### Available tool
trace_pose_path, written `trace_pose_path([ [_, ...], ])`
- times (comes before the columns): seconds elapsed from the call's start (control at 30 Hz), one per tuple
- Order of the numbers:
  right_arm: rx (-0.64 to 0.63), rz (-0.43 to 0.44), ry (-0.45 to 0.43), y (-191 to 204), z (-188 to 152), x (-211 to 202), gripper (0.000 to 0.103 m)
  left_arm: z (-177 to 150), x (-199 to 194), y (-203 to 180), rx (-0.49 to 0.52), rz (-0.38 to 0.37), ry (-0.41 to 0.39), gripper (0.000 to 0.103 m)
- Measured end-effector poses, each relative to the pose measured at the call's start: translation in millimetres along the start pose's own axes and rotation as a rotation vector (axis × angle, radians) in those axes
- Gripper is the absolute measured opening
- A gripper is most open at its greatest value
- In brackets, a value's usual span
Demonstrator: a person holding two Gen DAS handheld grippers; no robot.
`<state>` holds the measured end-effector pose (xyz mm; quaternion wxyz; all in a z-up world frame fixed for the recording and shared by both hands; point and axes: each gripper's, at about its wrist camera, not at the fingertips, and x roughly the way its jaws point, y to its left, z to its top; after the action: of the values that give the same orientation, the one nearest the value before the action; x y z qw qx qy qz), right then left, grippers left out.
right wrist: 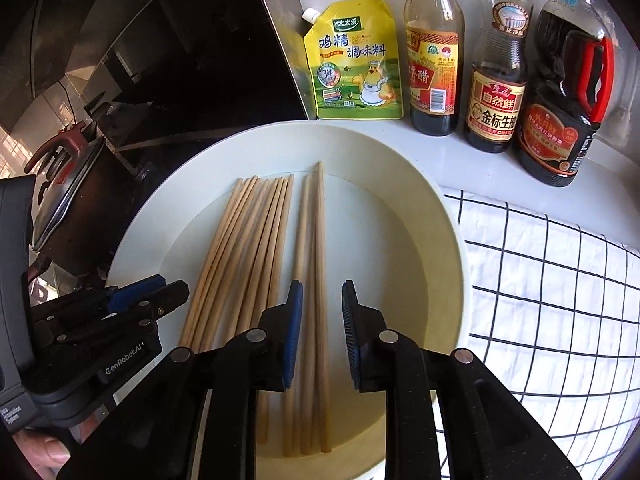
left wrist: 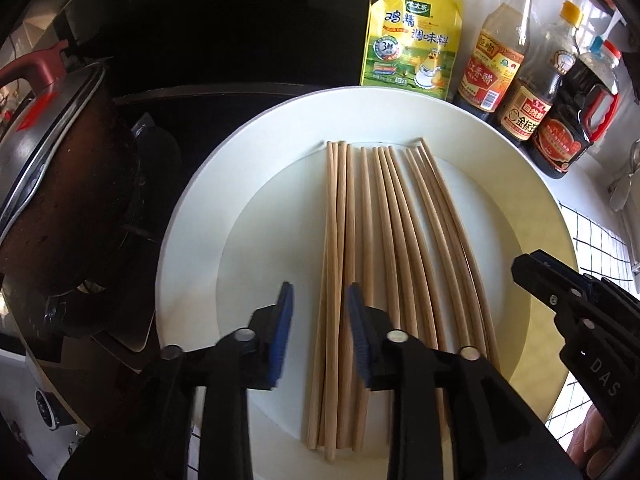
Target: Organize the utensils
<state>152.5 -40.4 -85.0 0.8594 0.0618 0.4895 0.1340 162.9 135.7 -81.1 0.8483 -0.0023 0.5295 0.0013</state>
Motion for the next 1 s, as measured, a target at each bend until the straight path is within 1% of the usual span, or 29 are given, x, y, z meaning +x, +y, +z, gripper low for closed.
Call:
trace_pose_path([
  [0.03, -0.003, -0.001, -0.003, 0.0, 0.1, -1.8, 0.021, -0.5, -2.6, 1.7, -0.006, 0.002, -0.009, 0.058],
  [0.07, -0.005, -0.001, -0.005, -0.4, -0.4, -4.0, 0.023, -1.4, -7.3, 3.7, -0.017, 0.006, -0.031, 0.076],
  [0.1, -0.007, -0.001, -0.008, -0.5, -1.0, -6.4, 0.024, -2.6, -12.9, 5.5, -0.027, 0.005, -0.064, 0.08],
  [0.13, -0.008, -0.002, -0.011, -0.6, -1.6, -8.8, 0.025, -3.4, -18.3, 6.5, -0.031, 0.0, -0.087, 0.08],
  [0.37, -0.007, -0.002, -0.027, -1.0, -7.4, -24.2, 0.031, -5.0, -33.4, 5.8, -0.031, 0.0, -0.097, 0.083],
  [0.53, -0.007, -0.005, -0.024, -2.5, -12.1, -31.8, 0.035, -6.5, -48.9, 4.8, -0.038, 0.012, -0.133, 0.085],
  [0.7, -0.016, -0.008, -0.025, -3.0, -15.8, -40.7, 0.038, -8.7, -59.2, 5.5, -0.058, 0.014, -0.148, 0.087],
  [0.77, -0.021, -0.012, -0.031, -2.4, -16.8, -44.5, 0.042, -9.5, -62.6, 4.7, -0.065, 0.015, -0.154, 0.088],
  [1.0, -0.023, -0.018, -0.04, -3.9, -20.0, -57.0, 0.047, -13.6, -73.3, 0.9, -0.067, 0.023, -0.163, 0.089],
])
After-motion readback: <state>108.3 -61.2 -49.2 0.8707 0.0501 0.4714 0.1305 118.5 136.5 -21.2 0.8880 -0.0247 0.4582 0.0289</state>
